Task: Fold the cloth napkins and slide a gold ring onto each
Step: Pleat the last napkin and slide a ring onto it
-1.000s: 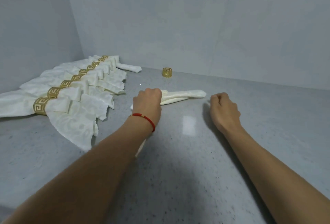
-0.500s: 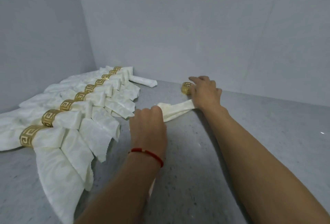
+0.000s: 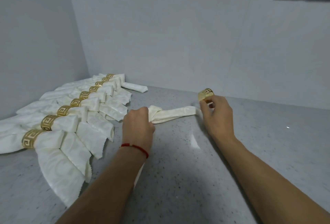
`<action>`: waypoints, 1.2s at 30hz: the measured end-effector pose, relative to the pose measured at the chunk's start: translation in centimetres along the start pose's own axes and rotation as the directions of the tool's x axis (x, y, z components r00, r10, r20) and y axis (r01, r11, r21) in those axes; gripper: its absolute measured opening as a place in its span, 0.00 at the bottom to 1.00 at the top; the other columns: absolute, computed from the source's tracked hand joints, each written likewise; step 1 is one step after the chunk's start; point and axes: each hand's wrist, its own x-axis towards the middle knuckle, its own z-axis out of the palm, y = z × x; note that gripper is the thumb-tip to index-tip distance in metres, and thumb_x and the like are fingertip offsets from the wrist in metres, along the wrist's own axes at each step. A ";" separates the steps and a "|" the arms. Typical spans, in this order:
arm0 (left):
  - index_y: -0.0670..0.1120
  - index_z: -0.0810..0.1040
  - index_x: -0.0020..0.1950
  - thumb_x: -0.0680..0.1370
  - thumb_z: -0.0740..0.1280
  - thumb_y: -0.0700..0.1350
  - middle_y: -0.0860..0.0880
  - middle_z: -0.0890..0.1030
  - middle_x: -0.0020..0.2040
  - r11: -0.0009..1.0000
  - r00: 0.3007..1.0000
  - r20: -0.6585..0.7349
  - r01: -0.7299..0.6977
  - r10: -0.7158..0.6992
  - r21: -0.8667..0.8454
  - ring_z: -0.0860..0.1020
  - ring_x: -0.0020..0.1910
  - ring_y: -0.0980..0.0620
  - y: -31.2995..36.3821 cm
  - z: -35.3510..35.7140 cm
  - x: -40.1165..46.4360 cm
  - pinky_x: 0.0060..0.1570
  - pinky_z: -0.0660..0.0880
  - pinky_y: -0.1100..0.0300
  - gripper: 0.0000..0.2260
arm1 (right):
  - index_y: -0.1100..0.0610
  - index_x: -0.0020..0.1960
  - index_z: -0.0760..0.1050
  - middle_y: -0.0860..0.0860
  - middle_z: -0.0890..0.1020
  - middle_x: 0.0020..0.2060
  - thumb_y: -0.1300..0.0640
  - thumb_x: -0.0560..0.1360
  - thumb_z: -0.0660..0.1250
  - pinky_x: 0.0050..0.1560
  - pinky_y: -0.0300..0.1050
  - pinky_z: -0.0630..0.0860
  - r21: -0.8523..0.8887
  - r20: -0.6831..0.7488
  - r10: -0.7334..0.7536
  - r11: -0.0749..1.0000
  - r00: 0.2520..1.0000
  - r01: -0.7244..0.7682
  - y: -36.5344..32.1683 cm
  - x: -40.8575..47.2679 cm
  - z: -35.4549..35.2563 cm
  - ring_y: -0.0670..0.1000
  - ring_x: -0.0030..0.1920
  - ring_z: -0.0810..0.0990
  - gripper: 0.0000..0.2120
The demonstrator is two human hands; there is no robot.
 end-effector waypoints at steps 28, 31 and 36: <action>0.43 0.76 0.38 0.67 0.76 0.39 0.49 0.73 0.27 0.880 0.894 -0.283 -0.415 0.347 -0.232 0.71 0.28 0.46 0.6 -1.8 -3.2 0.33 0.64 0.58 0.09 | 0.55 0.67 0.72 0.53 0.83 0.56 0.64 0.77 0.74 0.55 0.48 0.84 0.630 0.266 0.482 0.568 0.835 -0.529 0.4 -7.3 -11.2 0.51 0.48 0.88 0.21; 0.43 0.76 0.37 0.66 0.77 0.39 0.51 0.72 0.27 0.861 0.876 -0.296 -0.454 0.382 -0.232 0.70 0.27 0.47 0.5 -1.7 -3.0 0.33 0.63 0.59 0.10 | 0.56 0.68 0.73 0.53 0.83 0.58 0.63 0.77 0.73 0.50 0.42 0.84 0.629 0.282 0.410 0.604 0.868 -0.490 0.3 -7.4 -11.2 0.48 0.48 0.88 0.21; 0.45 0.75 0.38 0.67 0.76 0.40 0.52 0.71 0.26 0.837 0.859 -0.293 -0.492 0.421 -0.240 0.71 0.27 0.47 0.7 -1.6 -3.0 0.33 0.62 0.59 0.10 | 0.55 0.70 0.76 0.50 0.82 0.61 0.64 0.78 0.71 0.56 0.42 0.83 0.567 0.304 0.303 0.705 0.903 -0.427 0.3 -7.8 -11.3 0.46 0.52 0.86 0.21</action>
